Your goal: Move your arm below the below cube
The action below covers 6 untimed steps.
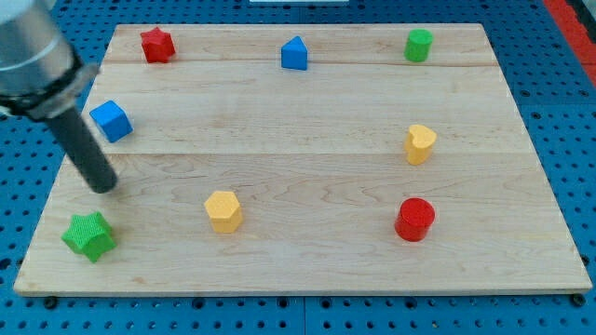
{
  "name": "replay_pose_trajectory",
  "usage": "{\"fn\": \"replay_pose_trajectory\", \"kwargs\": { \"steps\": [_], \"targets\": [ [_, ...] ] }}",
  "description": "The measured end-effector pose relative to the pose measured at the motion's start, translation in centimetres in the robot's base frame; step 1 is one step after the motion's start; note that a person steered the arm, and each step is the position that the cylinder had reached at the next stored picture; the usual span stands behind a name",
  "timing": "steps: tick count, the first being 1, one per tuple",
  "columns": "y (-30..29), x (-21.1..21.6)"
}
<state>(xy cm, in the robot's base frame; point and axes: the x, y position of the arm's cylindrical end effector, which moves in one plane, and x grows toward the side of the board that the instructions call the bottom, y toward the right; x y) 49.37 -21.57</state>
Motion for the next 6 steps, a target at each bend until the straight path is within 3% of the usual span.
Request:
{"fn": "replay_pose_trajectory", "kwargs": {
  "steps": [4, 6],
  "targets": [
    [1.0, 0.1],
    [-1.7, -1.7]
  ]
}}
